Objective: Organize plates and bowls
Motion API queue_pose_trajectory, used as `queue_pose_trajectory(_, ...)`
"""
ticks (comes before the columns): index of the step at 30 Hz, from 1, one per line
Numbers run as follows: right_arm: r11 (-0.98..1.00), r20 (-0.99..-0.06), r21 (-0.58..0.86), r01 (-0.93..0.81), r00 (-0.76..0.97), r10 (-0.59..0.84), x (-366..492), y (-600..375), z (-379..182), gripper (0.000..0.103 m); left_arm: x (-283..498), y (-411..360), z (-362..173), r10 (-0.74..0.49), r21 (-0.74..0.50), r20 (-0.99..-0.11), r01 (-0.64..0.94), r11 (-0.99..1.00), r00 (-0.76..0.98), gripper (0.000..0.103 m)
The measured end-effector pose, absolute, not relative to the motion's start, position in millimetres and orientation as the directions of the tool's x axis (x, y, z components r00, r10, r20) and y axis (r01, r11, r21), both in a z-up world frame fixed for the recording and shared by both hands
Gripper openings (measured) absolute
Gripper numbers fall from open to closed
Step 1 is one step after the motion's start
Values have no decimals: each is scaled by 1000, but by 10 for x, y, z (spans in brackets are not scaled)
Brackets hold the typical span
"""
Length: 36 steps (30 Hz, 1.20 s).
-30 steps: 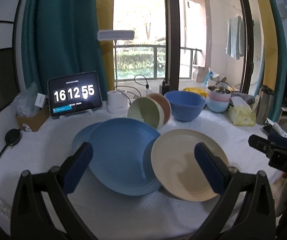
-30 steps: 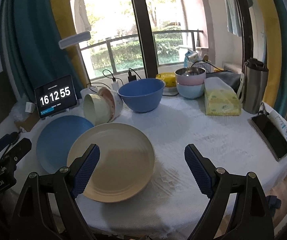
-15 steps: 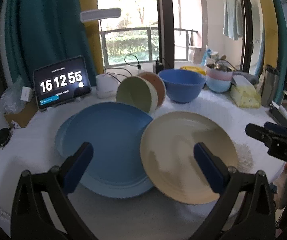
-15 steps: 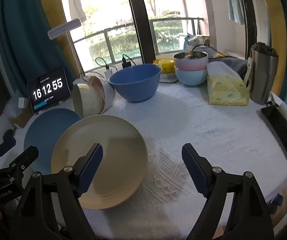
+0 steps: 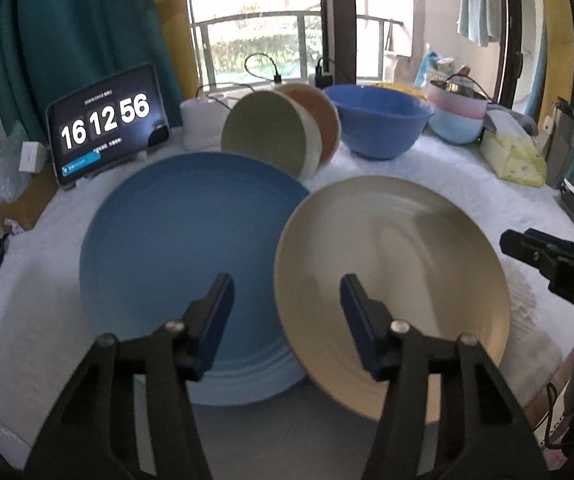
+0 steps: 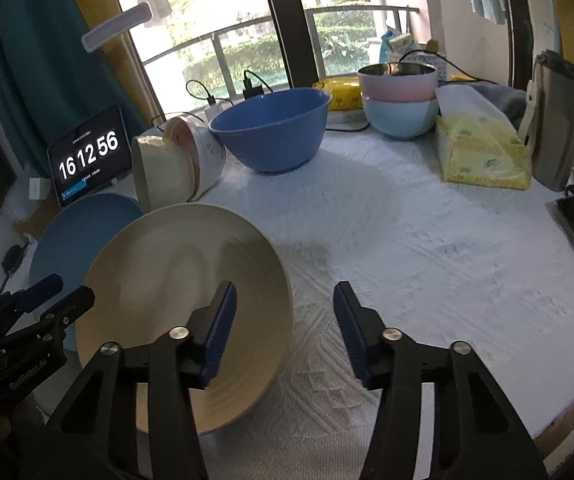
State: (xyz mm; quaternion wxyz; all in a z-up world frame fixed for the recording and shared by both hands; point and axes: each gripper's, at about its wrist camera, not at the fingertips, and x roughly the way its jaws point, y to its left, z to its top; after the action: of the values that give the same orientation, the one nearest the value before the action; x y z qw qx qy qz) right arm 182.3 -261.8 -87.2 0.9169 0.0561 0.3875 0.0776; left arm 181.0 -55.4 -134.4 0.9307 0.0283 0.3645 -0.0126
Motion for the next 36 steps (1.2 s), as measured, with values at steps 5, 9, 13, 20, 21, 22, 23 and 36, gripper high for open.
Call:
queue_pose_trajectory(5,980,-723,173,-98,663,194,1924,-2624,-984,39,1916,-549,-1432,-1,39,-706,41,998,709,46)
queue_pose_trajectory(9,978,-735,184,-97,647,203,1988,-2622,-1058,37,1977,-544,-1490,2,39,-722,38,998,692,43)
queue_pose_trajectory(13,976,-744,194,-100,634,212,2030,-2615,-1112,28,2032,-547,-1547,0,35,-739,39,999,674,36)
queue_pose_trajectory(20,972,-755,207,-115,613,234,2075,-2607,-1187,18,2051,-587,-1558,-11,35,-742,55,998,670,25)
queue_pose_trajectory(21,971,-756,208,-117,611,236,2077,-2609,-1195,15,2051,-592,-1557,-11,36,-742,55,998,670,25)
queue_pose_trajectory(22,971,-756,207,-119,610,236,2075,-2609,-1196,13,2053,-597,-1555,-11,36,-743,56,998,669,25)
queue_pose_trajectory(23,971,-757,206,-121,610,236,2079,-2604,-1198,12,2053,-603,-1551,-11,36,-743,57,998,670,24)
queue_pose_trajectory(36,975,-734,205,-91,645,214,2013,-2779,-1083,11,2002,-794,-1444,-36,46,-728,101,994,685,23)
